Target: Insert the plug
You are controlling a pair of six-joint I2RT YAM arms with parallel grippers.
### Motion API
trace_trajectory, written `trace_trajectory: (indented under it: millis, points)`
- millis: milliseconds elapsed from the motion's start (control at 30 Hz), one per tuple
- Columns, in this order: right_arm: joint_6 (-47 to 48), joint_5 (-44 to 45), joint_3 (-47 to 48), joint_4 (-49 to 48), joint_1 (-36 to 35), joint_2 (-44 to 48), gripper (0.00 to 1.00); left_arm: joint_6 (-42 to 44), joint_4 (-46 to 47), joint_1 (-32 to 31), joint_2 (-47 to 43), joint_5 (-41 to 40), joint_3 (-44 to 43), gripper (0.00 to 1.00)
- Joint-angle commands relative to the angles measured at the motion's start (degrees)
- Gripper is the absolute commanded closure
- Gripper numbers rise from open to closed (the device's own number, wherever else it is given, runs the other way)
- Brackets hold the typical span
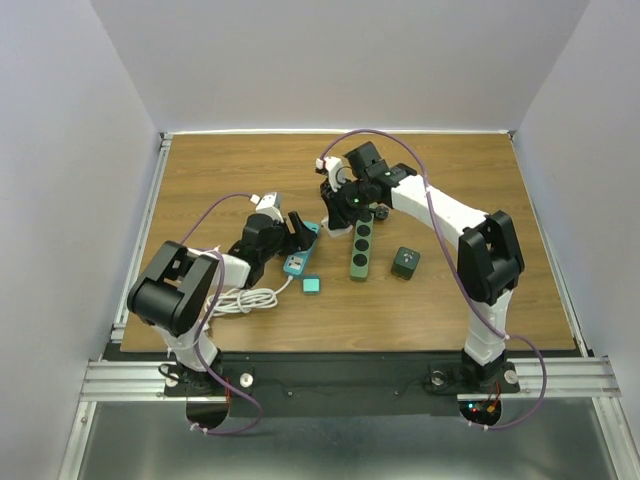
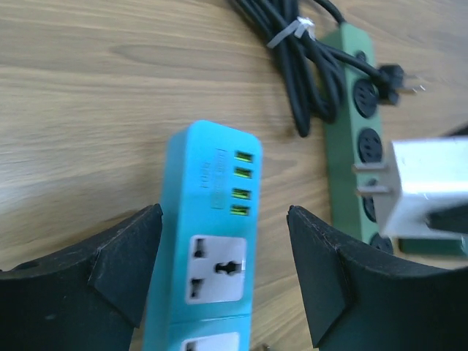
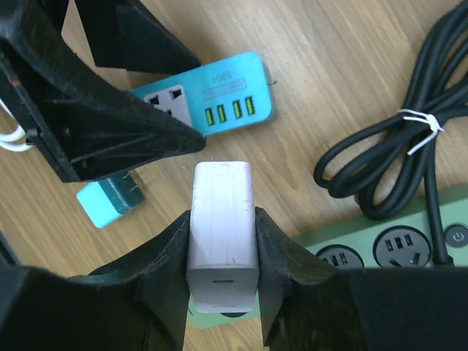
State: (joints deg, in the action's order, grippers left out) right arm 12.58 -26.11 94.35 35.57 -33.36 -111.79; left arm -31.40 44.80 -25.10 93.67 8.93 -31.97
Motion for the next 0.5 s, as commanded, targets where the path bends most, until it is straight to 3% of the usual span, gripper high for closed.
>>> trace_trajectory:
  millis: [0, 233, 467]
  points:
    - [1.0, 1.7, -0.3, -0.9, 0.2, 4.3, 1.00, -0.4, 8.5, -0.2, 2.1, 9.3, -1.2, 0.20]
    - [0.3, 3.2, -4.1, -0.4, 0.3, 7.1, 1.00, -2.3, 14.2, -4.4, 6.3, 14.4, -2.4, 0.23]
    - [-0.4, 5.6, -4.3, 3.2, 0.1, 8.3, 1.00, -1.4, 11.5, -5.0, 3.9, 11.7, -2.8, 0.21]
